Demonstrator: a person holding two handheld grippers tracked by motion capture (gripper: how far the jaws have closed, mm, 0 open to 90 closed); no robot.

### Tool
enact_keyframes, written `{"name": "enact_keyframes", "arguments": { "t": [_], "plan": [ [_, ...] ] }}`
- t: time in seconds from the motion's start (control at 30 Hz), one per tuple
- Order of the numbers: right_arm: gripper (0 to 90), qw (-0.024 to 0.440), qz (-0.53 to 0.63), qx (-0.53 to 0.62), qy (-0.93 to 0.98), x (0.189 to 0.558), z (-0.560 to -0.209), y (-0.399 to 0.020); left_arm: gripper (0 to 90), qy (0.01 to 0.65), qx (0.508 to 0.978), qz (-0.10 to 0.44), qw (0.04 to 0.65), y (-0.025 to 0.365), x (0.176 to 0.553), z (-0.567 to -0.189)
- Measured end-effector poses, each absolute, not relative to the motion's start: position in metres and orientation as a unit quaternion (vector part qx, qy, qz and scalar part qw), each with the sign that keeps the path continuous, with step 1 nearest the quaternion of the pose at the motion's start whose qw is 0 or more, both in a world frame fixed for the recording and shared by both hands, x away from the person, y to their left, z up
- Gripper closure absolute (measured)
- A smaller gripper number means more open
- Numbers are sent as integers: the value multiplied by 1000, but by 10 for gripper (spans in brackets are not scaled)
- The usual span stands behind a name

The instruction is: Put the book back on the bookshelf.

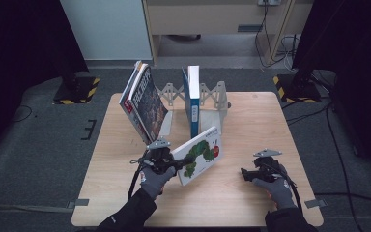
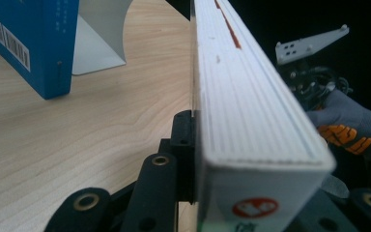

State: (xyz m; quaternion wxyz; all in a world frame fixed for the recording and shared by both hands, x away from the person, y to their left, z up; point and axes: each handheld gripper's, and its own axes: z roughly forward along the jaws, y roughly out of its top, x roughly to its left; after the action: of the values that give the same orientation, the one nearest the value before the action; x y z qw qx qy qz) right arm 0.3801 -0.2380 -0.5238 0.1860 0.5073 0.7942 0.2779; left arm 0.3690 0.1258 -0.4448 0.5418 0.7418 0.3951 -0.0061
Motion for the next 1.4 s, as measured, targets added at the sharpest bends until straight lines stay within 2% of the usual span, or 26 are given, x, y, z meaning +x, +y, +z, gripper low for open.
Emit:
{"name": "enact_keyframes", "arguments": {
  "t": [0.43, 1.1, 1.4],
  "plan": [
    [94, 182, 279, 515, 790, 381, -528, -241, 750, 412, 735, 53, 536, 111, 386, -434],
    [65, 194, 300, 513, 780, 380, -533, -240, 750, 426, 716, 92, 545, 89, 413, -429],
    [65, 197, 306, 511, 779, 379, -535, -241, 750, 430, 713, 126, 539, 76, 421, -429]
  ]
}}
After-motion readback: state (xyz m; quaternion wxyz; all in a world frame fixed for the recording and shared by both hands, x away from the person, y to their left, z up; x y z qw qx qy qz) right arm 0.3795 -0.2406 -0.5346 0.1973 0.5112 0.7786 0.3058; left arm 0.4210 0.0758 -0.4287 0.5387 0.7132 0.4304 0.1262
